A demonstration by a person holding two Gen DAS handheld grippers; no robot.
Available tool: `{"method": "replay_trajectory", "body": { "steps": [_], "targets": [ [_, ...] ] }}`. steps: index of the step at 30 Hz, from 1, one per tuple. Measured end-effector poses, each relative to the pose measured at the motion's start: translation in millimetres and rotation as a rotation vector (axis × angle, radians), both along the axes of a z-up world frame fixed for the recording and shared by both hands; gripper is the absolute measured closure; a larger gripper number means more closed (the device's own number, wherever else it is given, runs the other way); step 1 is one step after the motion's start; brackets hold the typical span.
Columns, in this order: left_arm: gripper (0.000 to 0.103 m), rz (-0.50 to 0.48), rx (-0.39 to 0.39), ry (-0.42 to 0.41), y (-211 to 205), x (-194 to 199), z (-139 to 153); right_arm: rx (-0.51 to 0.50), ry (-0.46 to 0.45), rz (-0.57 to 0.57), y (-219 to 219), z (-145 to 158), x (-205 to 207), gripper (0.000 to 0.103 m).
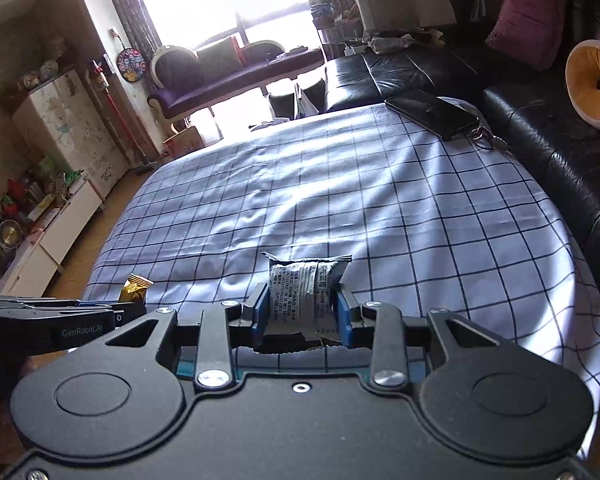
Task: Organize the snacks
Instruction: 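Carry the gold candy with left tool while right carries the grey packet over the tray, then open the left tool to drop the gold candy while the right tool releases the grey packet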
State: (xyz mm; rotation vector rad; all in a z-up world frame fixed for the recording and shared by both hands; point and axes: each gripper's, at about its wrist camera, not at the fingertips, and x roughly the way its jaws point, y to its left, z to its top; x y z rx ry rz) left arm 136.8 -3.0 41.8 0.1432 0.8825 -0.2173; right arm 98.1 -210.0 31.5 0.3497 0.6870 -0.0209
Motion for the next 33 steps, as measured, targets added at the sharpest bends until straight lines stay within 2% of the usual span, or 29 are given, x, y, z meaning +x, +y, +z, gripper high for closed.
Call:
{"method": "replay_trajectory", "body": {
  "steps": [8,17,24,33],
  "targets": [
    [0.082,-0.063,-0.028,0.022,12.4,-78.9,4.2,-0.026,-0.027,0.064,29.5,9.0,-62.8,0.059],
    [0.082,-0.098,-0.035,0.030,15.9,-140.8,-1.3,-0.012,-0.044,0.013,41.6,5.3,-117.2,0.059],
    [0.081,-0.099,-0.016,0.025,15.5,-155.8,-9.9,-0.035,-0.040,-0.043,44.3,3.1,-138.7,0.059],
    [0.081,-0.049,0.030,0.018,12.9,-135.1,-25.8,-0.097,-0.053,-0.100,41.6,-4.9,-139.4,0.059]
  ]
}}
